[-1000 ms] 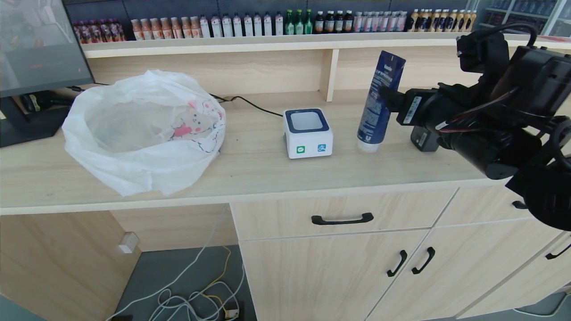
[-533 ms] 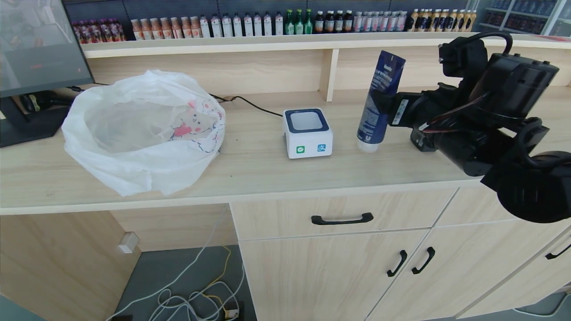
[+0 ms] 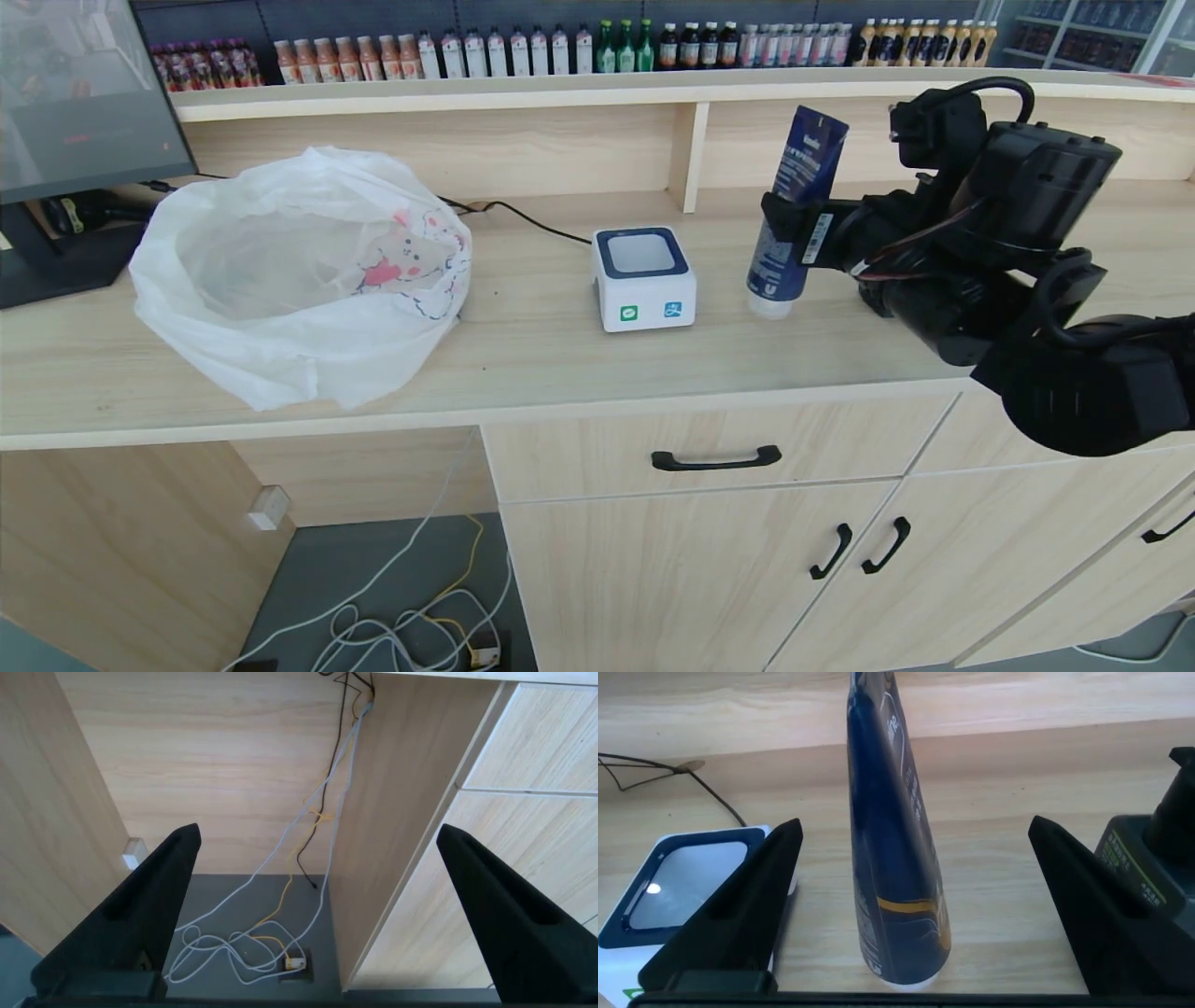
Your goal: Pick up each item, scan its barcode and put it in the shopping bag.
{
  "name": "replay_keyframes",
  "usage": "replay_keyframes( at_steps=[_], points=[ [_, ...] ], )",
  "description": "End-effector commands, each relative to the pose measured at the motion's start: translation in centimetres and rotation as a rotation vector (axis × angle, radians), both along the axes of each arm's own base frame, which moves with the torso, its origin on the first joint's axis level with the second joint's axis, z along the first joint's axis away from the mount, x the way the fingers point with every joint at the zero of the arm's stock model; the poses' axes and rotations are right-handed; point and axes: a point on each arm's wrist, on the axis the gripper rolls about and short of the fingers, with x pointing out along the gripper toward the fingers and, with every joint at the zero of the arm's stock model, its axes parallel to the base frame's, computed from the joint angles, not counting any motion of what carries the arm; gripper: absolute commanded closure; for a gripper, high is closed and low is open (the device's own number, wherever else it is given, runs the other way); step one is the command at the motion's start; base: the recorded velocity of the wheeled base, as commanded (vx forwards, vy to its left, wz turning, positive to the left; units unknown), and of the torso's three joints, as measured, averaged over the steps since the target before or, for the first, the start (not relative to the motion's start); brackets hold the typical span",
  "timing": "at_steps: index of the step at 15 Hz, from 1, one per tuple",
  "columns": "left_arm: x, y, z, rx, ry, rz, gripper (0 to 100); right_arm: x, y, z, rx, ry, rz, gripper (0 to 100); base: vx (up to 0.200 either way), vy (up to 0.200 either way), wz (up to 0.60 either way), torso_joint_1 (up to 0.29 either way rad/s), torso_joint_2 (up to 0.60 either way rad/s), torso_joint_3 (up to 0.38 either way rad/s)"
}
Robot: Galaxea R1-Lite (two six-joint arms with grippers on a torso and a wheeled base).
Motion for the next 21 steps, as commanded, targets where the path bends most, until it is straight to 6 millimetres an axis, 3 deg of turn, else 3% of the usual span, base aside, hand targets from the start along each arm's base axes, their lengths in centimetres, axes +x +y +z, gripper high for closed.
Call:
replay_keyframes(
  at_steps=[1,21],
  points=[
    [0.0,0.0,0.0,0.0,0.0,0.0,0,0.4,0.1,0.0,0.005,-0.009,-0.001,0,0.0,0.0,0.0,0.0,0.0,0.0],
    [0.0,0.0,0.0,0.0,0.0,-0.001,0,2.9,1.3,-2.7,-0.014,0.034,-0.001,0,0.0,0.0,0.0,0.0,0.0,0.0]
  ],
)
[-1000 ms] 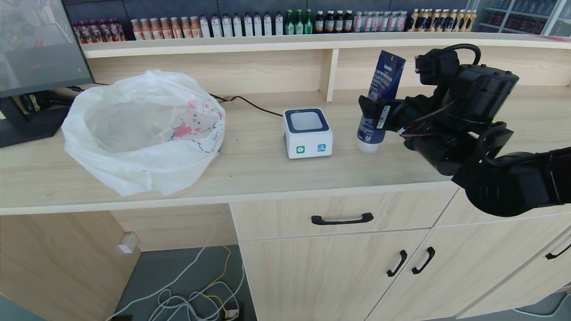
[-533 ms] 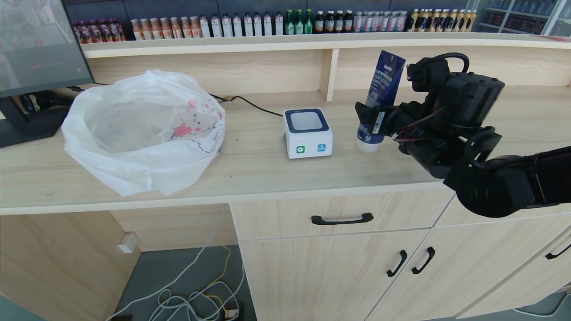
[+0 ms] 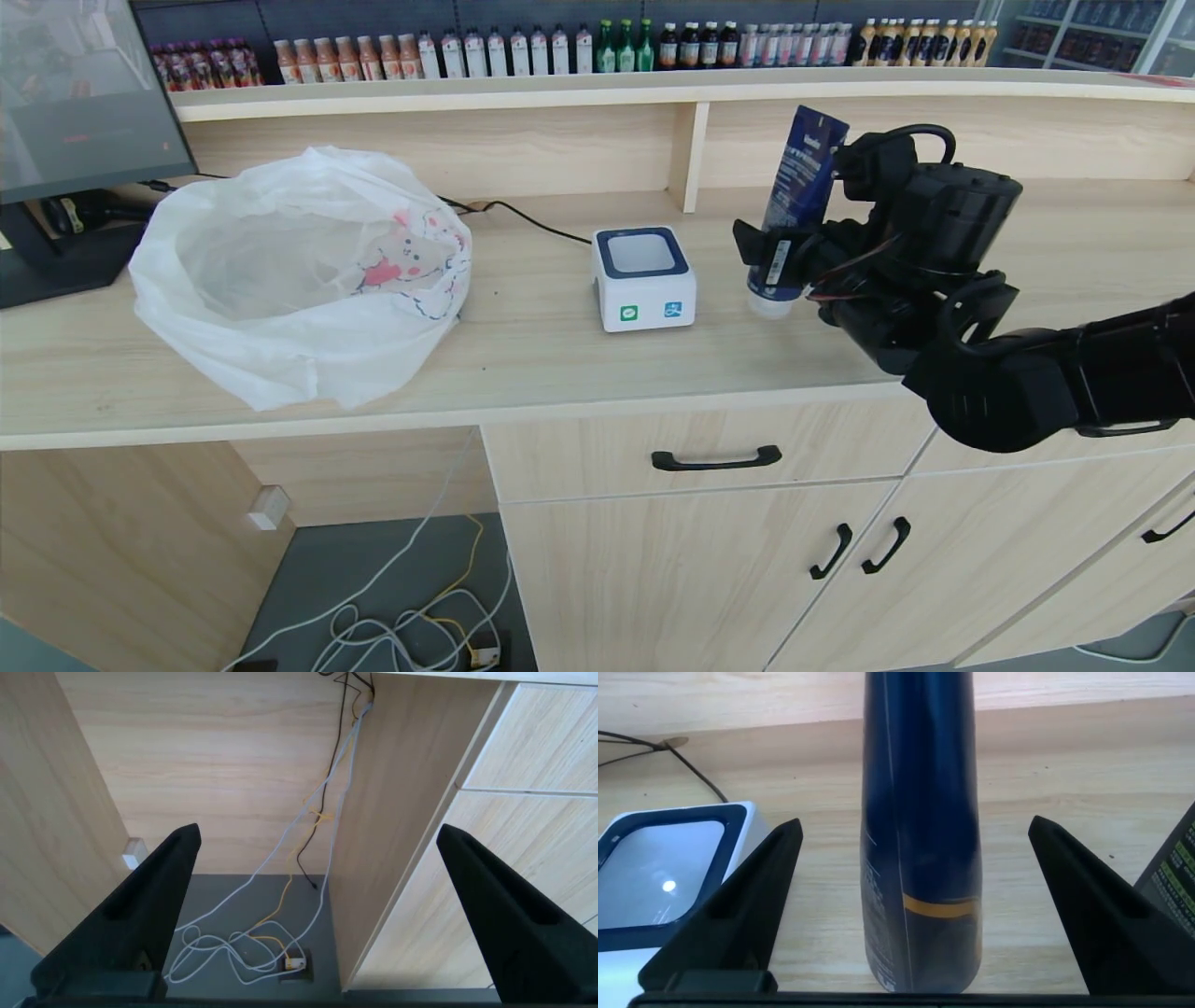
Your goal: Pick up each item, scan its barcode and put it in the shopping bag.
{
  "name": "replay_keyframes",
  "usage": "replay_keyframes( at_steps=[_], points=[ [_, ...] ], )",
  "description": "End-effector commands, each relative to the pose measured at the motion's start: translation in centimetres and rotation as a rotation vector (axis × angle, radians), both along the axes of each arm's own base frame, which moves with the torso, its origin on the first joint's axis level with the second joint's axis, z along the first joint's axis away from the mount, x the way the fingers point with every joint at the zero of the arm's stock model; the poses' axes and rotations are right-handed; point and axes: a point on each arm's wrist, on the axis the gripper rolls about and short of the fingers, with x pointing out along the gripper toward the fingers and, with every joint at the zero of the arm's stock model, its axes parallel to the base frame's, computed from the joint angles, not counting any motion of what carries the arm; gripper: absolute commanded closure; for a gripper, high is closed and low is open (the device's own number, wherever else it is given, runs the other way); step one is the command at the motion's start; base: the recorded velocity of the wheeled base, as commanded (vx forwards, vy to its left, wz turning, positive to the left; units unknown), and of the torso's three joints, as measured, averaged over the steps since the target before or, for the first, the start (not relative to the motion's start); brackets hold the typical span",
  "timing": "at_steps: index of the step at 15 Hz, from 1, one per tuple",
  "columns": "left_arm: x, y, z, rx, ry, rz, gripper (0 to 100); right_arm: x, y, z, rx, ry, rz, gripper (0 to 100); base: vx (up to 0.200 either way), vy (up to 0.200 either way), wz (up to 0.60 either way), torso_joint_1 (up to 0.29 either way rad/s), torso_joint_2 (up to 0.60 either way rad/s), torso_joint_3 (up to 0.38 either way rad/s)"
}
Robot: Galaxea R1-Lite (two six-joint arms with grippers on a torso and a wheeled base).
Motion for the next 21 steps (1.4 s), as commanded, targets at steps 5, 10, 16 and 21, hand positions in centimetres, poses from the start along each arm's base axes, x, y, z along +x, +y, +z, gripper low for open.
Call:
replay_keyframes(
  at_steps=[5,10,16,21],
  points=[
    [0.0,0.0,0.0,0.0,0.0,0.001,0,0.7,0.3,-0.6,0.0,-0.005,0.011,0,0.0,0.0,0.0,0.0,0.0,0.0],
    [0.0,0.0,0.0,0.0,0.0,0.001,0,1.0,0.4,-0.8,-0.002,-0.001,0.01,0,0.0,0.0,0.0,0.0,0.0,0.0],
    [0.0,0.0,0.0,0.0,0.0,0.001,0,1.1,0.4,-0.8,0.002,-0.007,0.01,100,0.0,0.0,0.0,0.0,0.0,0.0],
    [0.0,0.0,0.0,0.0,0.0,0.001,0,1.0,0.2,-0.6,0.005,-0.017,0.007,100,0.0,0.0,0.0,0.0,0.0,0.0]
  ],
)
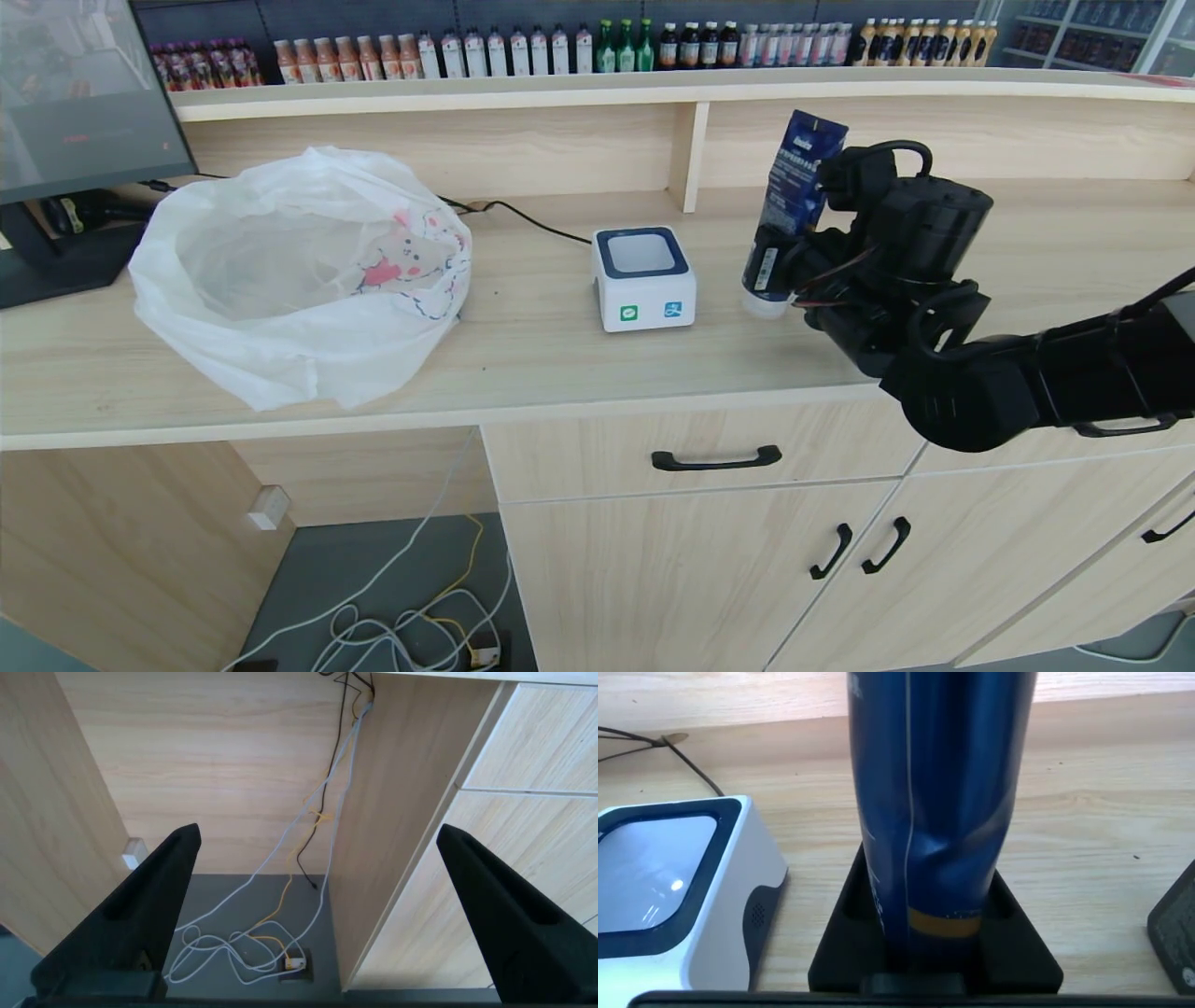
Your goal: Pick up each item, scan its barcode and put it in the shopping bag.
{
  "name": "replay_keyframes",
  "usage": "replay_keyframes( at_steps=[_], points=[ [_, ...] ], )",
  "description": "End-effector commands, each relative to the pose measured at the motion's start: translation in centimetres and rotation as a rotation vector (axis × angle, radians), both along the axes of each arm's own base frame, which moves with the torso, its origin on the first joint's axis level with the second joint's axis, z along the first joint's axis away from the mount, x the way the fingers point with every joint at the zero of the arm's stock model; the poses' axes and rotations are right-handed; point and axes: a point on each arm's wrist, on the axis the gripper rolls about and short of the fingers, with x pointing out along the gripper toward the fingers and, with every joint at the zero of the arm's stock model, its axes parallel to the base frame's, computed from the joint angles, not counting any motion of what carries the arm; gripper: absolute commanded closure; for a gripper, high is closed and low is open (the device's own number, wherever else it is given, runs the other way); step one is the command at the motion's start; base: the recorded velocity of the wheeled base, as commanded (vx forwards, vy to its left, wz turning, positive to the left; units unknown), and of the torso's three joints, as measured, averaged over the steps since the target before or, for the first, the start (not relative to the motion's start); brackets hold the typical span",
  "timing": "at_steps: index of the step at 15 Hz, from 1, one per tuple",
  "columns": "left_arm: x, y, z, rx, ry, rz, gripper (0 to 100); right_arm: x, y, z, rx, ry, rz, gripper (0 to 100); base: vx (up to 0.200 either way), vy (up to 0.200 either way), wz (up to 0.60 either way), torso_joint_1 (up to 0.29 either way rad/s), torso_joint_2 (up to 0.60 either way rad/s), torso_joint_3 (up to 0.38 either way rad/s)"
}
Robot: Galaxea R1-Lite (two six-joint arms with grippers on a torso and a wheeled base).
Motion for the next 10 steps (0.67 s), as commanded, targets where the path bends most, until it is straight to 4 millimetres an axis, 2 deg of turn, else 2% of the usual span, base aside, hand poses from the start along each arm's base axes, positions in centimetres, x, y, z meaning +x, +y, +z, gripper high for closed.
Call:
replay_keyframes(
  at_steps=[1,4,10],
  points=[
    [0.0,0.0,0.0,0.0,0.0,0.0,0,-0.2,-0.2,0.4,0.003,-0.009,-0.002,100,0.0,0.0,0.0,0.0,0.0,0.0],
    [0.0,0.0,0.0,0.0,0.0,0.0,0,-0.5,-0.2,0.9,0.004,-0.021,0.0,100,0.0,0.0,0.0,0.0,0.0,0.0],
    [0.0,0.0,0.0,0.0,0.0,0.0,0,-2.1,-0.9,3.9,0.05,-0.122,-0.002,100,0.0,0.0,0.0,0.0,0.0,0.0]
  ],
)
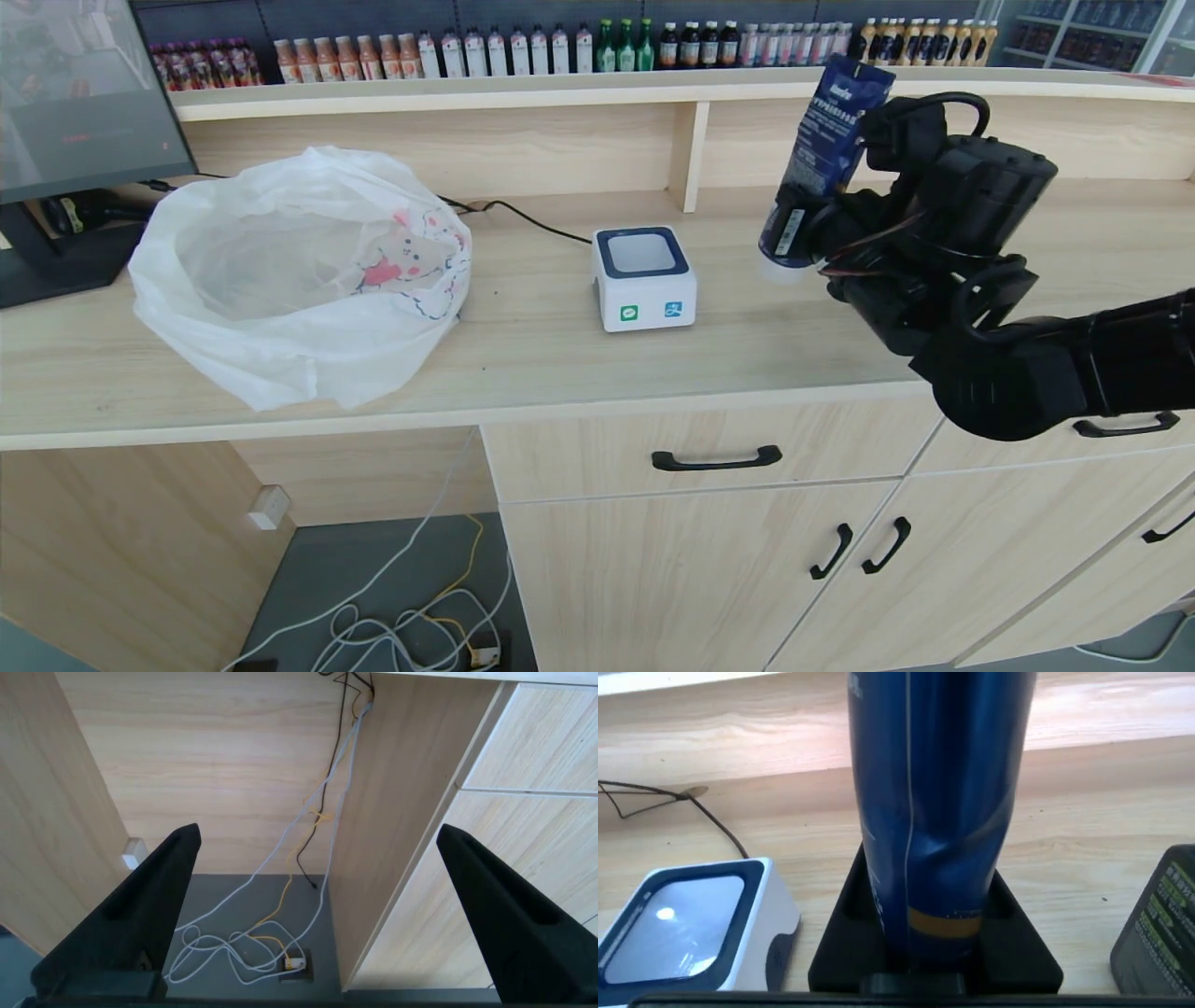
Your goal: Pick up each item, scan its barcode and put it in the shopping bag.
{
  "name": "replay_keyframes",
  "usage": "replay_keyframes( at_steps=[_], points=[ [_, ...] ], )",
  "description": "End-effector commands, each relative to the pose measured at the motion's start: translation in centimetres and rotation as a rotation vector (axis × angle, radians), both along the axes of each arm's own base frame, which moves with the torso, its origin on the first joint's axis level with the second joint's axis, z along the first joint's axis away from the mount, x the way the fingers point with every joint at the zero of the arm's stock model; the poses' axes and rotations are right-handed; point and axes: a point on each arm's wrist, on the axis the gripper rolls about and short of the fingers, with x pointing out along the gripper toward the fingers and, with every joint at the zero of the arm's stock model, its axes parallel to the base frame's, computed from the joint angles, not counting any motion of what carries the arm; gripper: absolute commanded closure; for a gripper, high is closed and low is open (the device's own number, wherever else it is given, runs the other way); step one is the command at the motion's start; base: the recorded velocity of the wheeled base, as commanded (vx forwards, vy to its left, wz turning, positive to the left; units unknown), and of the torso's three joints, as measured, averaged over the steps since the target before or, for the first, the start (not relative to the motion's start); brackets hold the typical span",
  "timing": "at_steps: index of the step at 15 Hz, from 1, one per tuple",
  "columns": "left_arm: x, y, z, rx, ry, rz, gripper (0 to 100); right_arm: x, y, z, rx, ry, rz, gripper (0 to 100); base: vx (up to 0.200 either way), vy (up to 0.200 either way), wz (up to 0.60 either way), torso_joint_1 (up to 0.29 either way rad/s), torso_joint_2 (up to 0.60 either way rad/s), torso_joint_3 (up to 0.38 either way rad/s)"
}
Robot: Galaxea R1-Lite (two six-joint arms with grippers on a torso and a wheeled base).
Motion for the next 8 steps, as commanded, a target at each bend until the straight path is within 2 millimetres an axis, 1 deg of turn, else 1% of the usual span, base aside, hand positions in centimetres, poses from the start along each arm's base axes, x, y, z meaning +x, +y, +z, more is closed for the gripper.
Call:
replay_keyframes(
  at_steps=[1,3,4,5,6,7,8],
  points=[
    [0.0,0.0,0.0,0.0,0.0,0.001,0,-2.2,0.2,2.4,0.042,-0.053,-0.005,100,0.0,0.0,0.0,0.0,0.0,0.0],
    [0.0,0.0,0.0,0.0,0.0,0.0,0,-3.7,0.0,4.1,0.064,-0.093,0.007,100,0.0,0.0,0.0,0.0,0.0,0.0],
    [0.0,0.0,0.0,0.0,0.0,0.001,0,-4.7,0.0,4.5,0.069,-0.101,0.021,100,0.0,0.0,0.0,0.0,0.0,0.0],
    [0.0,0.0,0.0,0.0,0.0,0.001,0,-6.1,0.0,4.7,0.066,-0.098,0.039,100,0.0,0.0,0.0,0.0,0.0,0.0],
    [0.0,0.0,0.0,0.0,0.0,0.001,0,-6.7,0.0,4.6,0.063,-0.094,0.048,100,0.0,0.0,0.0,0.0,0.0,0.0],
    [0.0,0.0,0.0,0.0,0.0,0.001,0,-8.6,-0.2,4.0,0.05,-0.068,0.065,100,0.0,0.0,0.0,0.0,0.0,0.0],
    [0.0,0.0,0.0,0.0,0.0,0.001,0,-9.6,-0.4,3.6,0.044,-0.052,0.075,100,0.0,0.0,0.0,0.0,0.0,0.0]
  ],
)
